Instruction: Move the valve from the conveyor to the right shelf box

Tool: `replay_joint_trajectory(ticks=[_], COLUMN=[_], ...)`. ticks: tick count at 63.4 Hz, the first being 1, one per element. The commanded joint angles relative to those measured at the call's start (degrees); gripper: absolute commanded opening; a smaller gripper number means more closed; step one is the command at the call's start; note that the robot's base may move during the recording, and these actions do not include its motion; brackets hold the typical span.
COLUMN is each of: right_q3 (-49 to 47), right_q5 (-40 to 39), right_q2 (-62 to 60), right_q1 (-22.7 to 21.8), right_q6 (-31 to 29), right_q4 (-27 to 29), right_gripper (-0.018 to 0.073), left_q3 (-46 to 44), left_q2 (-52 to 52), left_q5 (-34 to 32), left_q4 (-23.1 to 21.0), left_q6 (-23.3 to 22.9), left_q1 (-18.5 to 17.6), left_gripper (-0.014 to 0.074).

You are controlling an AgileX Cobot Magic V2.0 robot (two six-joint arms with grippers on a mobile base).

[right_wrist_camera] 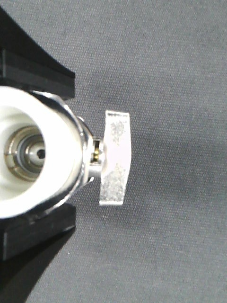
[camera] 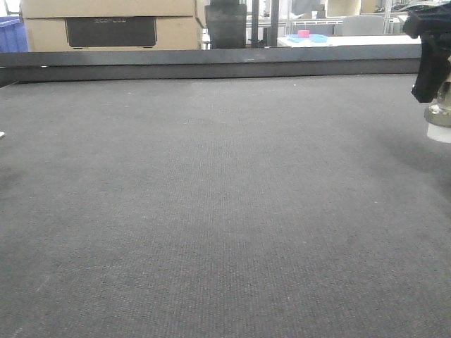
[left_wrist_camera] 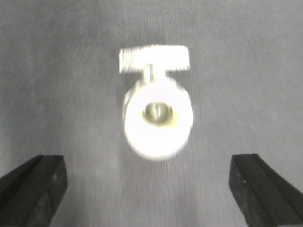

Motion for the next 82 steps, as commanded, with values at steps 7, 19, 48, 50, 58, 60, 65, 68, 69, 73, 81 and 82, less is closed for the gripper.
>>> replay_joint_trajectory(ticks=[7, 19, 48, 50, 58, 60, 65, 68, 69, 73, 81, 82], right_q3=[-0.43, -0.43, -0.43, -0.43, -0.43, -0.43, -0.43, -0.43, -0.43, -0.43, -0.43, -0.43], right_q5=[-1.28, -1.28, -1.39, -1.39, -1.39, -1.39, -1.51, -1.51, -1.51, -1.51, -1.51, -1.51], right_q2=[-1.32, -1.32, -1.29, -1.29, -1.29, -1.29, -1.29, -1.29, -1.29, -1.29, -1.29, -1.29], right_q1=[-0.11, -0.11, -0.11, -0.11, -0.11, -0.11, -0.11, -0.11, -0.11, -0.11, -0.11, -0.11], right_q6=[-0.39, -0.39, -0.39, -0.39, -0.39, -0.39, -0.39, -0.39, -0.39, -0.39, -0.39, -0.39], right_q4=[-0.31, -0.31, -0.31, -0.31, -0.31, -0.31, -0.31, -0.31, -0.31, -0.31, -0.31, -0.31], right_gripper=[-0.016, -0.016, -0.0161, -0.0162, -0.0162, -0.0162, -0.0162, -0.0162, -0.0162, -0.0162, -0.0162, -0.0162], left_q3=[-0.48, -0.48, -0.62, -0.62, -0.62, -0.62, -0.62, -0.62, -0.62, -0.62, -0.62, -0.62], left_q2=[3.56, 6.15, 7.01, 7.01, 7.01, 7.01, 7.01, 7.01, 7.01, 7.01, 7.01, 7.01], left_q5=[-3.88, -6.12, -7.3, -7.3, -6.88, -6.51, -5.78, -5.7, -5.7, -5.56, -5.44, -5.44], left_q4=[-2.01, -2.01, -2.91, -3.01, -3.04, -3.04, -3.04, -3.04, -3.04, -3.04, -3.04, -3.04], left_q6=[1.31, 1.42, 1.42, 1.42, 1.42, 1.42, 1.42, 1.42, 1.42, 1.42, 1.42, 1.42], left_q1=[0.22, 0.22, 0.22, 0.22, 0.22, 0.22, 0.22, 0.22, 0.22, 0.22, 0.22, 0.22], left_gripper=[0.0599, 0.0599, 0.0599, 0.0599, 0.0569, 0.0533, 0.0418, 0.0311, 0.0279, 0.0129, -0.011, -0.011])
